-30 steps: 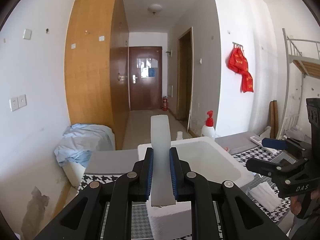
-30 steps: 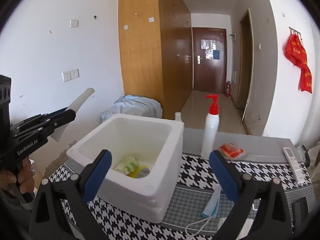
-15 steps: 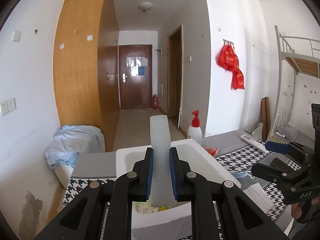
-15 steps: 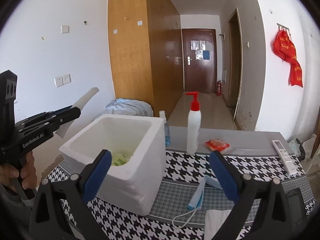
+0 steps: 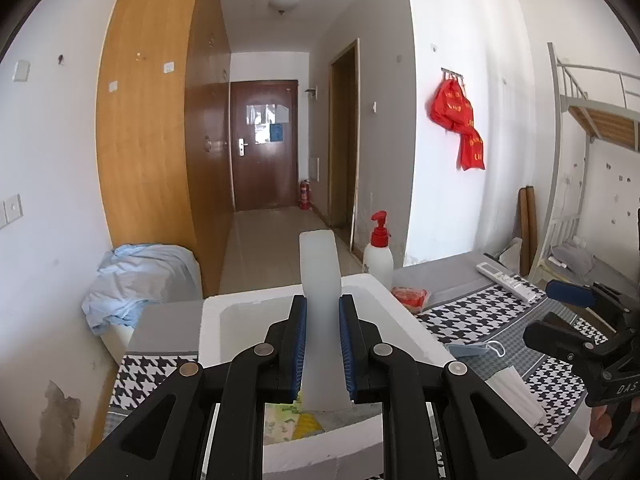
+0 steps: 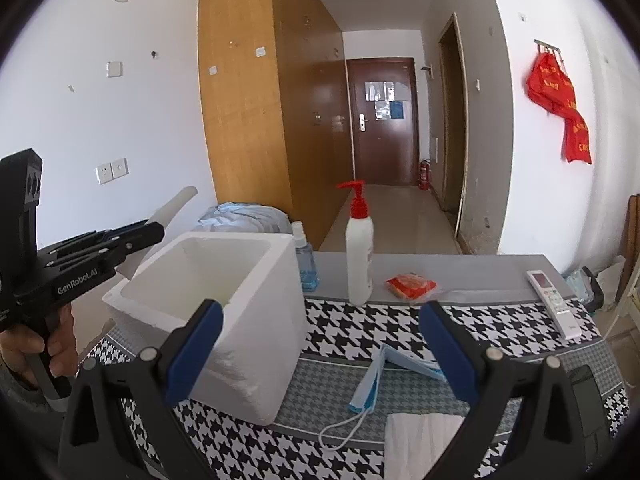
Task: Organize soft objects
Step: 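Lower the white cloth into the foam box and open the left gripper, then move both tools away from the foam box toward the masks on the table, then lower the open left gripper over the blue face mask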
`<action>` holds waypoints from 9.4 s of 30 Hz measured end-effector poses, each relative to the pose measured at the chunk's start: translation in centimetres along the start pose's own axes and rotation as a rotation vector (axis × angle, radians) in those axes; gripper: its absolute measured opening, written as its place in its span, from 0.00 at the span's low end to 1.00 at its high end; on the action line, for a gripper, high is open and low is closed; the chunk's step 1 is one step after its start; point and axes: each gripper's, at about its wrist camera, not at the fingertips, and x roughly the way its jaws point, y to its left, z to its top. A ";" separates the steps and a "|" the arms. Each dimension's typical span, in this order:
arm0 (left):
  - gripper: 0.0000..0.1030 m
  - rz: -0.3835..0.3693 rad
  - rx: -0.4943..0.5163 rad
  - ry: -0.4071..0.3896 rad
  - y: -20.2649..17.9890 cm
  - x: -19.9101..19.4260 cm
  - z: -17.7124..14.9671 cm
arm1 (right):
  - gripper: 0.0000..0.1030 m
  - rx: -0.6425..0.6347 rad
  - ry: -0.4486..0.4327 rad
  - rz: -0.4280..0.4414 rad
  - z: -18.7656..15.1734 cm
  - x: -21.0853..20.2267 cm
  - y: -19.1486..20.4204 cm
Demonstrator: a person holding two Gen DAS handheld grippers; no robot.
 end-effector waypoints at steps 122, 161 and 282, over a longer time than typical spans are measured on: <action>0.99 -0.073 -0.005 -0.103 -6.2 -6.4 -6.1 | 0.98 0.011 -0.041 -0.067 -6.4 -7.6 -2.7; 0.99 -0.219 0.070 -0.028 -12.2 -3.5 -6.3 | 0.98 0.080 -0.015 -0.199 -8.9 -10.3 -7.0; 0.89 -0.080 0.027 0.399 -15.9 13.5 -8.1 | 0.98 0.050 0.252 -0.006 -11.5 -1.0 -11.3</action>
